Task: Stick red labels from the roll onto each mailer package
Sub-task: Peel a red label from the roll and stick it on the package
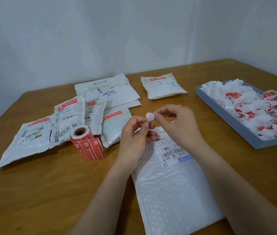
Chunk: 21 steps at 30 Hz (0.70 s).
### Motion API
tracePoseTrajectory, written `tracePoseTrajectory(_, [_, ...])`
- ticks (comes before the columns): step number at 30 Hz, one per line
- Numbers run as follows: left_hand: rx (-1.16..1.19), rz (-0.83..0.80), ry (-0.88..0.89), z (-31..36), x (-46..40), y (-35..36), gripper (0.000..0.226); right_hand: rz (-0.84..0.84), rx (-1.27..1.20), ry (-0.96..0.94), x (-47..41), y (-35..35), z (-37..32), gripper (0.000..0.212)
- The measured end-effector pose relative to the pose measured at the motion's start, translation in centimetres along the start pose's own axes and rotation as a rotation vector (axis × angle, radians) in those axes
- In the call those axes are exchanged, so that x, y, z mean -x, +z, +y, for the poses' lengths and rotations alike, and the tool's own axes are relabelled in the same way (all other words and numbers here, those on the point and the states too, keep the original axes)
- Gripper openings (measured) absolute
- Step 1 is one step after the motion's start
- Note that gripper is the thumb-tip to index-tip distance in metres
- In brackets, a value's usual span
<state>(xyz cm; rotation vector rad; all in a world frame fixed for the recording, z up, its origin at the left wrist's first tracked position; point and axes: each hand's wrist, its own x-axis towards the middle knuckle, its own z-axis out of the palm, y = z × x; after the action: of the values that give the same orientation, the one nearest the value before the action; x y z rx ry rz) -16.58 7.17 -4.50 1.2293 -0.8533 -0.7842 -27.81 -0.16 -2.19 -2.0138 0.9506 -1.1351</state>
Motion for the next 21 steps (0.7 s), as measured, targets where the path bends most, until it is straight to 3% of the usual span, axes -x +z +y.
tracePoseTrajectory(10, [0.041,0.050,-0.064,0.0,-0.1,0.0,0.010,0.046,-0.308,0.249,-0.3,-1.0,-0.5,0.006])
tracePoseTrajectory(21, [0.087,0.067,-0.130,0.0,-0.2,-0.1,0.011,0.095,-0.423,0.398,-0.6,-1.4,-0.5,0.007])
